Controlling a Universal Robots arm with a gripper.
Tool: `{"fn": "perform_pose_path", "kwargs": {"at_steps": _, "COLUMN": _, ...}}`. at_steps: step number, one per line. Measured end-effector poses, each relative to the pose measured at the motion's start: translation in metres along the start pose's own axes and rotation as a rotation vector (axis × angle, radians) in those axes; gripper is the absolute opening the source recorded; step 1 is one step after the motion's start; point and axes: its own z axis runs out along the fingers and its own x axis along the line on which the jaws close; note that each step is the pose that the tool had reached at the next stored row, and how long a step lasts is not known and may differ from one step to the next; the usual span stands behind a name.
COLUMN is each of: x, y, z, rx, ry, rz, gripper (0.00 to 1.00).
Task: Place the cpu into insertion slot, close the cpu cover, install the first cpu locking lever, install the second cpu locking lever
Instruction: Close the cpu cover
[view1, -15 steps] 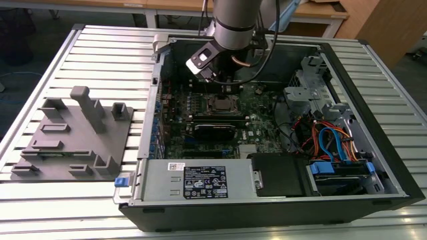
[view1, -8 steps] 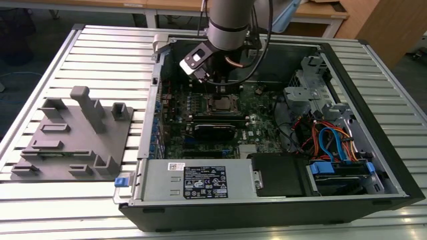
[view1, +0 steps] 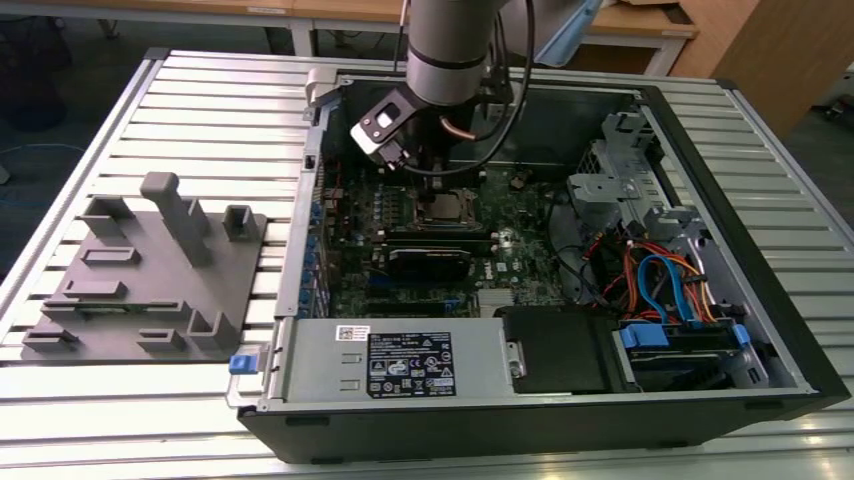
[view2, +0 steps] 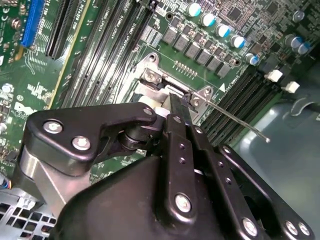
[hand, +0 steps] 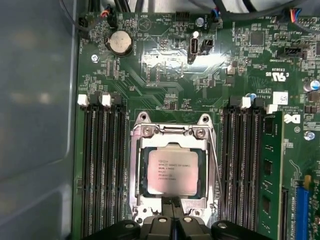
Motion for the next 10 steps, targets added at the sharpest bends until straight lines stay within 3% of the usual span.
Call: {"fn": "perform_pose_path", "kwargs": {"at_steps": 10, "x": -0.0005, "y": 0.0, "z": 0.0118, "rx": 0.0001, "ry": -0.0001, "rz": 0.0, "gripper": 0.1}}
